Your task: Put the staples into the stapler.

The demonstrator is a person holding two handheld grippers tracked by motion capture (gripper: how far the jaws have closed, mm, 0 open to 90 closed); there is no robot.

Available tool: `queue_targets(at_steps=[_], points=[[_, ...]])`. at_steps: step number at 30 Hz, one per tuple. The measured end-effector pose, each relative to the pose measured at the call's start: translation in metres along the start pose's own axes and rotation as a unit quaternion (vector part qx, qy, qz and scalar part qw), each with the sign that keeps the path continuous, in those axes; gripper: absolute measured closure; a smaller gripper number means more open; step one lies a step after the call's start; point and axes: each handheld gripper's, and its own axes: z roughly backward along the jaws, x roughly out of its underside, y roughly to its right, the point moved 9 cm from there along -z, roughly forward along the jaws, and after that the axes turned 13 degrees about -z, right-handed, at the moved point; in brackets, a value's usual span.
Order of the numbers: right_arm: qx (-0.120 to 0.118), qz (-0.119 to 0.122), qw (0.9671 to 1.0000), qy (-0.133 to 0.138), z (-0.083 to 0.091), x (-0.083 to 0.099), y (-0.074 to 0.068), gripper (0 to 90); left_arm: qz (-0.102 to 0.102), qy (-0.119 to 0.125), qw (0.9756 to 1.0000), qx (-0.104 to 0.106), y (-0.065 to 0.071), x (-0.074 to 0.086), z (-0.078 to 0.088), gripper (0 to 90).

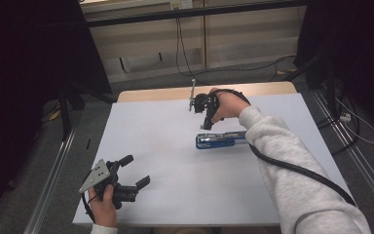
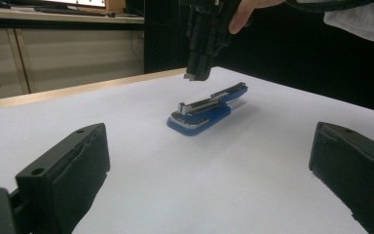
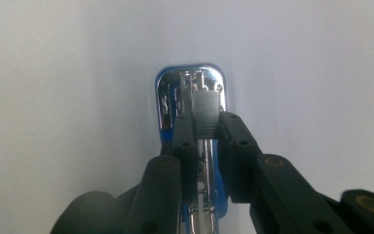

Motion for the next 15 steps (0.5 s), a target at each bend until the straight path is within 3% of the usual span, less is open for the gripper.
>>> queue_targets(at_steps=[6,7,15], points=[[-0.007,-0.016,0.9998,0.013,-0.0019,-0.001,-0.0026,78.7,-0.002,-0.004,1.0,0.002,0.0,0.0008,0.0,1.2],[-0.008,-0.014,0.9998,0.013,-0.0024,-0.0008,-0.0026,78.7,-0.009,-0.004,0.9999,0.002,-0.0008,0.0007,0.0,1.2],[-0.01,-0.008,0.9997,0.021,-0.0062,-0.0039,-0.0025,78.7,-0.009,-0.004,0.9999,0.003,-0.0005,0.0006,0.0003,1.2]])
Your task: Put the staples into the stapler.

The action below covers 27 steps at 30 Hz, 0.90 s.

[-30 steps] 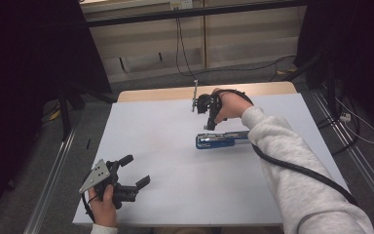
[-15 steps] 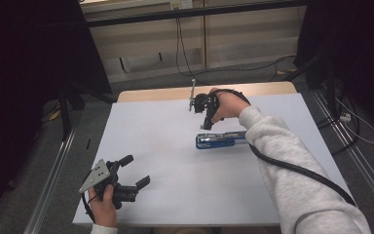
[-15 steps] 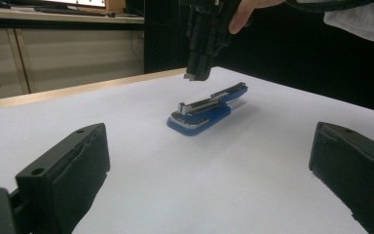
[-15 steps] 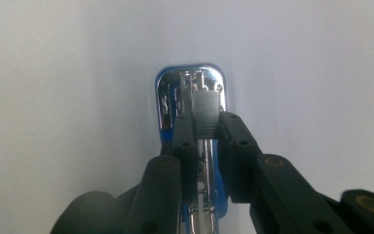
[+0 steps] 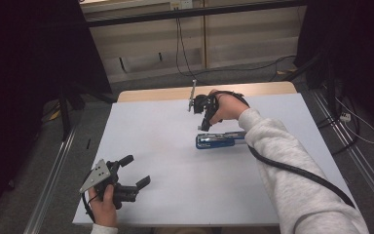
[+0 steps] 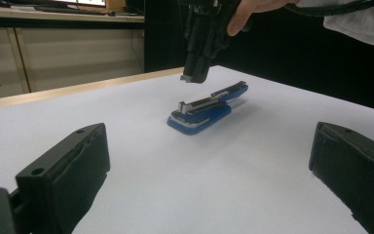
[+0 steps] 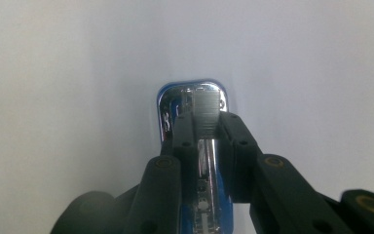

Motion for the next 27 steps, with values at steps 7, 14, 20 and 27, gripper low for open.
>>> queue_targets(at_steps=[7,14,20,27], points=[[-0.004,-0.002,1.0,-0.002,-0.003,-0.001,-0.001,78.7,0.0,0.0,1.0,-0.001,0.0,0.0,0.0,1.2],[-0.004,0.001,1.0,-0.007,-0.008,0.003,-0.001,78.7,0.003,0.0,1.0,-0.001,0.0,0.0,-0.001,1.2],[-0.006,0.001,0.9999,-0.01,-0.013,0.005,-0.001,78.7,0.001,0.001,1.0,0.002,0.001,0.0,-0.001,1.3],[-0.009,-0.003,0.9999,-0.01,-0.017,0.006,-0.003,78.7,0.002,0.001,1.0,0.002,0.001,0.0,-0.001,1.2]])
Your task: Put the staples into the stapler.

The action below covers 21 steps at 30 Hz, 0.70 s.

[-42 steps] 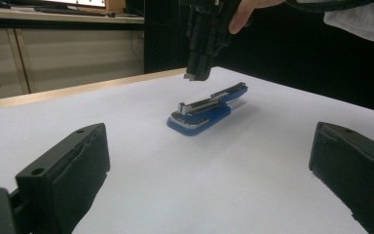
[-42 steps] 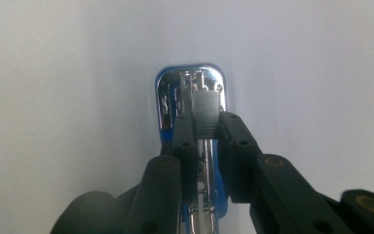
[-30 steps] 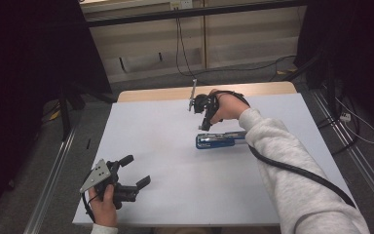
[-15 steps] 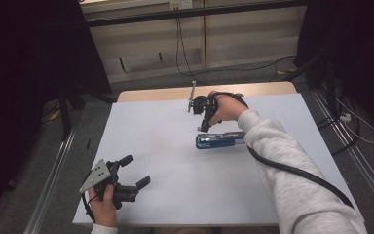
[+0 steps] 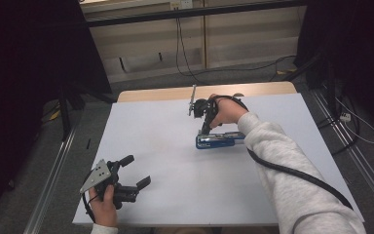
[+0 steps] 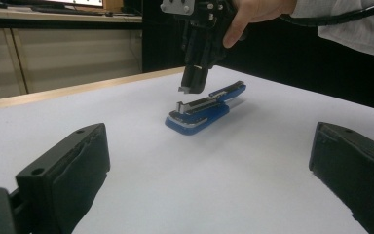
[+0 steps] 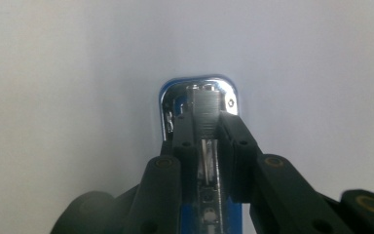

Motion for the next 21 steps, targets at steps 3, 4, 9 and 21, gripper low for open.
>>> queue_targets(at_steps=[3,4,9,21], points=[[0.004,0.005,1.0,-0.003,-0.003,0.001,0.002,78.7,-0.001,-0.001,1.0,0.0,0.0,0.0,0.0,1.2],[0.001,0.002,1.0,-0.003,-0.004,0.001,0.0,78.7,-0.002,0.001,1.0,0.0,0.0,-0.001,0.0,1.2],[0.001,0.005,1.0,-0.008,-0.007,0.003,0.001,78.7,-0.002,0.001,1.0,-0.001,-0.001,-0.001,0.001,1.2],[0.0,0.006,0.9999,-0.012,-0.012,0.004,0.002,78.6,-0.004,-0.001,1.0,0.0,-0.001,0.0,0.0,1.3]])
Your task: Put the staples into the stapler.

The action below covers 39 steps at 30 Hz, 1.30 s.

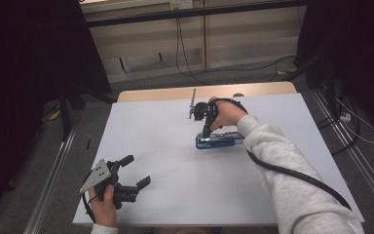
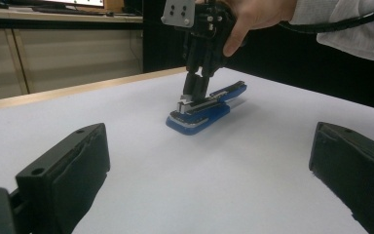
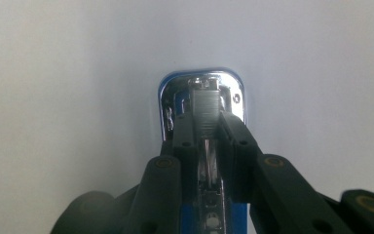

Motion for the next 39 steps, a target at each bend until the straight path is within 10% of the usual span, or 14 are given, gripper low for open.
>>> queue_targets(at_steps=[39], points=[[-0.001,0.006,0.9999,-0.013,-0.0039,-0.0016,0.0001,78.0,0.004,-0.008,1.0,0.003,0.0007,0.0024,-0.0017,1.3]])
